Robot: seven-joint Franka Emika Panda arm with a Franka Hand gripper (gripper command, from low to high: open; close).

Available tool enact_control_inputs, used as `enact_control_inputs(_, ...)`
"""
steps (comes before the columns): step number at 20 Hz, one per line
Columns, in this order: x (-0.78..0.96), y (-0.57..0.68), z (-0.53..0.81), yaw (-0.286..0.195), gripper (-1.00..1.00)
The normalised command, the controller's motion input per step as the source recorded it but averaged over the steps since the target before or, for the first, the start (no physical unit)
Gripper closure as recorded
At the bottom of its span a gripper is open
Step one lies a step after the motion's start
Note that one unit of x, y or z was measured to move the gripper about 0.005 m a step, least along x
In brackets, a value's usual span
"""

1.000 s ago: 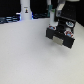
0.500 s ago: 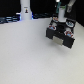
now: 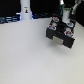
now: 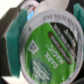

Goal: Open the kcup holder, insert the kcup into the holder, and close the kcup holder

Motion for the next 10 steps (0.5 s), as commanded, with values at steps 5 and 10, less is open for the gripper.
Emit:
enact_control_inputs(5,-0.30,0.23,-0.13,0.090,1.00)
enact_control_inputs(10,-0.30,0.27,-0.08,0.081,1.00)
